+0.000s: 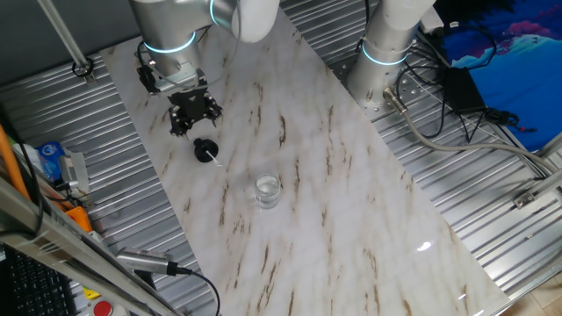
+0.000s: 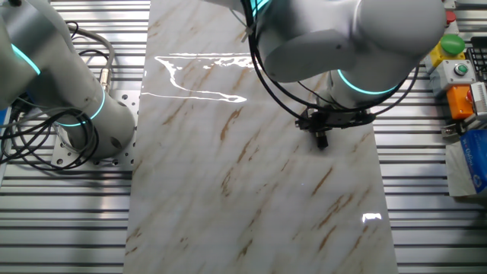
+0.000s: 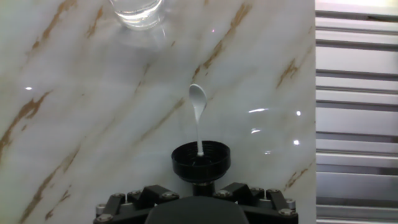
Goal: Screw the lid onto the jar
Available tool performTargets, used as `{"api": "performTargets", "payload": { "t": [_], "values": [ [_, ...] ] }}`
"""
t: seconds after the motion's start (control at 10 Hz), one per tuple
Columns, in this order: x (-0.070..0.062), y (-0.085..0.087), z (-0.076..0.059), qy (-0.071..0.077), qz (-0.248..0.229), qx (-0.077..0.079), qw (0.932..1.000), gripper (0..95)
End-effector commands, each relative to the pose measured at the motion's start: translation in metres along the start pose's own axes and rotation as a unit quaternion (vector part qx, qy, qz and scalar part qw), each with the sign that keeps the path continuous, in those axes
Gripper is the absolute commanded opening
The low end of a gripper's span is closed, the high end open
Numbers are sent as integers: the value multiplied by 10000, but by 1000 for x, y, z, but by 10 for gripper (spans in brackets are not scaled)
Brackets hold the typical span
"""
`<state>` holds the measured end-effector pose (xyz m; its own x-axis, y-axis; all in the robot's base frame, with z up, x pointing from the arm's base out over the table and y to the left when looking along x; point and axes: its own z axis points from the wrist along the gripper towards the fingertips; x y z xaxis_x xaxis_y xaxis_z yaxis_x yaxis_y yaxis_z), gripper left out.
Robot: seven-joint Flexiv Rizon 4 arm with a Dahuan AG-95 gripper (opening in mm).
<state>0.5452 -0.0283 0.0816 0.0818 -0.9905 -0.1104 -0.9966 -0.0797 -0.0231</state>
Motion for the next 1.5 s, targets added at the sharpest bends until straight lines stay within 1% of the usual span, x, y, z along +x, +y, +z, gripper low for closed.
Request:
{"api": "performTargets", "payload": {
  "t": [0.1,0.2,0.5,0.6,0.8,1.0,1.3,1.5],
  "values": [
    [0,0,3,9,-11,1,10000,760],
    [0,0,2,-16,-1,-5,10000,760],
    [0,0,2,13,-37,3,10000,760],
    [0,0,2,-25,74,24,10000,760],
    [0,0,2,-21,153,15,9999,760],
    [0,0,2,-31,110,-21,9999,760],
    [0,0,2,26,-57,-67,10000,760],
    [0,0,2,44,-116,-70,9999,760]
  ]
}}
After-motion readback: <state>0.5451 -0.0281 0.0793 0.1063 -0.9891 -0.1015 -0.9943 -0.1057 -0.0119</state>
